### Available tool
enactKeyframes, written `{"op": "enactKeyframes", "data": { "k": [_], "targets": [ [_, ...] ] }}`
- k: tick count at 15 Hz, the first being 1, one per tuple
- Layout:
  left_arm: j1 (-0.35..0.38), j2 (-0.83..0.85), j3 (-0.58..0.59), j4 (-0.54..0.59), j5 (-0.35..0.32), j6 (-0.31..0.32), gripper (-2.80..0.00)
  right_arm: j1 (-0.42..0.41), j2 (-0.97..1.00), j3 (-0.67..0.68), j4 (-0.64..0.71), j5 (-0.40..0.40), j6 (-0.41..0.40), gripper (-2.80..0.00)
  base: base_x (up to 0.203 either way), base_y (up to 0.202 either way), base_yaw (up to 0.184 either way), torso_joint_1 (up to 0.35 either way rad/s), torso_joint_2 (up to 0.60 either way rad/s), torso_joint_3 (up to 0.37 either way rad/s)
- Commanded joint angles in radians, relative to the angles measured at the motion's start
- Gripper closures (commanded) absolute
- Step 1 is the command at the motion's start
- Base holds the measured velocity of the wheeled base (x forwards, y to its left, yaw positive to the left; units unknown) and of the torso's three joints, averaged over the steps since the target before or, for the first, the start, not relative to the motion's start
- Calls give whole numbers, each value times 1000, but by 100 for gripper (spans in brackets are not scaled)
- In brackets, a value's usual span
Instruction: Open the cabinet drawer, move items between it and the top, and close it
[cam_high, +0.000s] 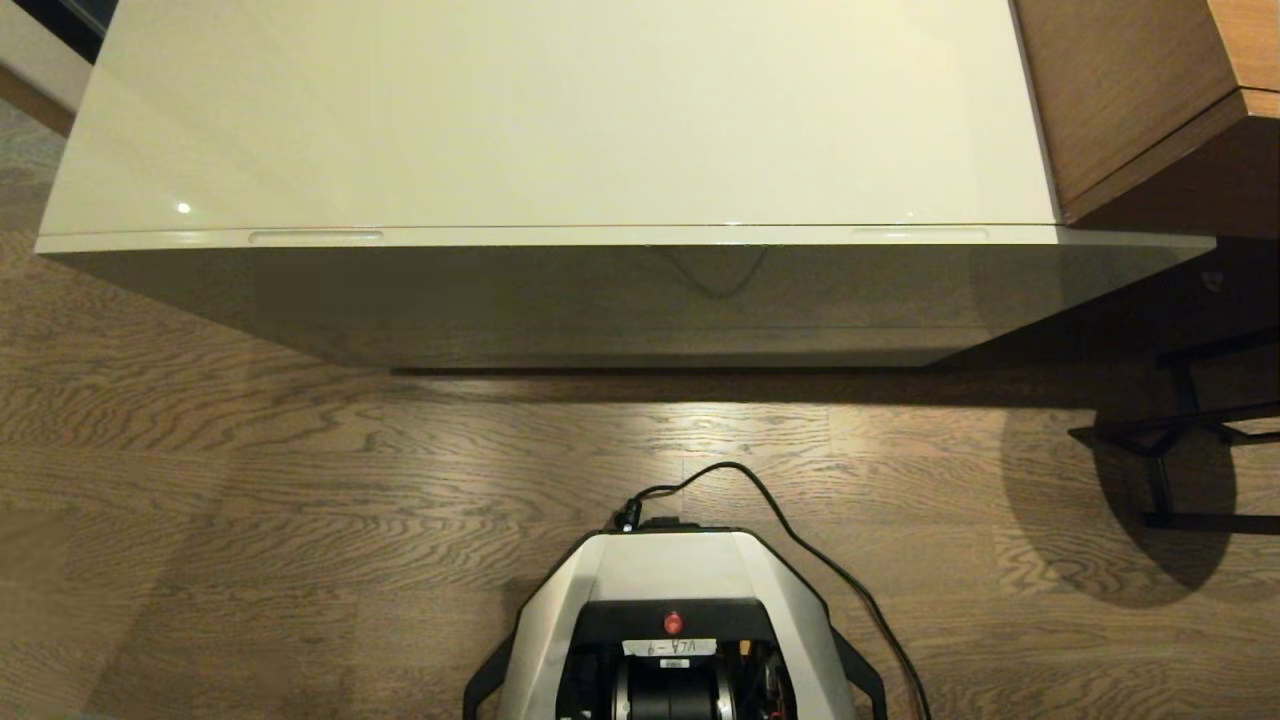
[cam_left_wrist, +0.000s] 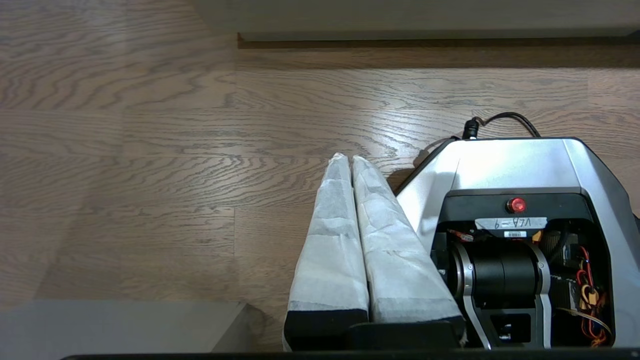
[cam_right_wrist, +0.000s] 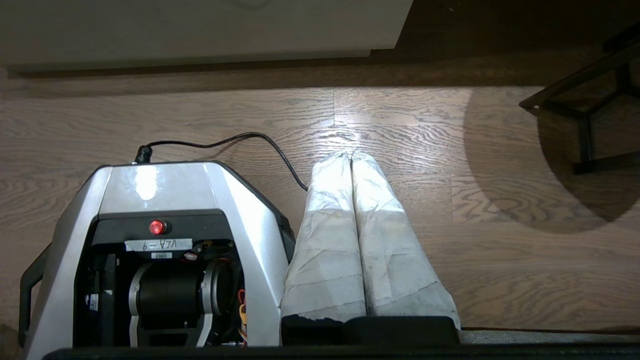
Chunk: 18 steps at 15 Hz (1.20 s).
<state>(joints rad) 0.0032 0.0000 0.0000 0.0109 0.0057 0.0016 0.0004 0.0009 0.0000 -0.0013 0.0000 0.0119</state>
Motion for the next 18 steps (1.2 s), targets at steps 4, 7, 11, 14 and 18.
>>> {"op": "enactKeyframes", "data": {
  "k": [4, 7, 11, 14, 18],
  "targets": [
    [1, 0, 0, 0, 0, 0, 0, 0, 1, 2, 0, 0, 0, 0, 0, 0, 0, 0, 0, 0],
    [0, 2, 0, 0, 0, 0, 0, 1, 1, 2, 0, 0, 0, 0, 0, 0, 0, 0, 0, 0],
    [1, 2, 0, 0, 0, 0, 0, 0, 1, 2, 0, 0, 0, 0, 0, 0, 0, 0, 0, 0],
    [1, 2, 0, 0, 0, 0, 0, 0, 1, 2, 0, 0, 0, 0, 0, 0, 0, 0, 0, 0],
    [1, 2, 0, 0, 0, 0, 0, 1, 1, 2, 0, 0, 0, 0, 0, 0, 0, 0, 0, 0]
  ]
}}
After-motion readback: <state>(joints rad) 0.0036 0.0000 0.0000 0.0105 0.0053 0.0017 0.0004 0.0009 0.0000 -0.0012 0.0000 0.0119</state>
